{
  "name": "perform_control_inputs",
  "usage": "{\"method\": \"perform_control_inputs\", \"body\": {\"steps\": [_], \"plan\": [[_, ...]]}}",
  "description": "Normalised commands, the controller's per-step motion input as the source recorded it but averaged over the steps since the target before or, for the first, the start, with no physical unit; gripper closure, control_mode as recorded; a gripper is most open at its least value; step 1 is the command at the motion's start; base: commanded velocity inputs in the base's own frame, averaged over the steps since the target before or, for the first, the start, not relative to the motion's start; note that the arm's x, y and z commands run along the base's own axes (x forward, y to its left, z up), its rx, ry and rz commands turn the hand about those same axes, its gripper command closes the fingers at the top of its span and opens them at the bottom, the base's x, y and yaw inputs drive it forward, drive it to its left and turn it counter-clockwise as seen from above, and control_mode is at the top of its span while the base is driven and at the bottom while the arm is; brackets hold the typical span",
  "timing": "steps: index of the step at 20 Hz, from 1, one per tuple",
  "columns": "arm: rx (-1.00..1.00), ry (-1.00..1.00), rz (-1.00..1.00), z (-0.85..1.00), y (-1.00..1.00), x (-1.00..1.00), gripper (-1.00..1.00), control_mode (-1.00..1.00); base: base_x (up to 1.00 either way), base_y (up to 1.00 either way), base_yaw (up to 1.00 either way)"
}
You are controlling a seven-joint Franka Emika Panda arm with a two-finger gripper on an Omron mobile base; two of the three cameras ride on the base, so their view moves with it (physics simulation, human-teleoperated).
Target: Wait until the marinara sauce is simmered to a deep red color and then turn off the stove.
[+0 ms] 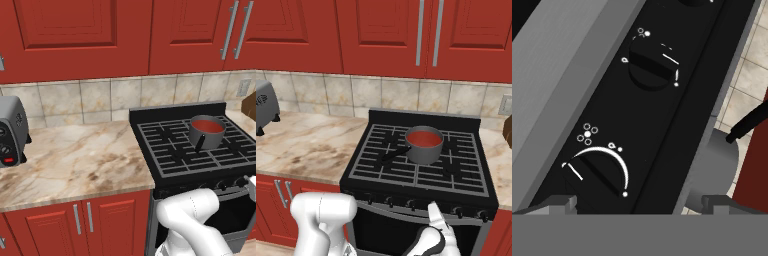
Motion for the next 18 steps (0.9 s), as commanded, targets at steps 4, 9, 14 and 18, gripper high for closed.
{"method": "perform_control_inputs", "body": {"steps": [4,9,14,18], "plan": [[0.00,0.00,0.00,0.00,0.00,0.00,-1.00,-1.00,0.00,0.00,0.00],[0.00,0.00,0.00,0.00,0.00,0.00,-1.00,-1.00,0.00,0.00,0.00],[0.00,0.00,0.00,0.00,0.00,0.00,-1.00,-1.00,0.00,0.00,0.00],[0.00,0.00,0.00,0.00,0.00,0.00,-1.00,-1.00,0.00,0.00,0.00]]}}
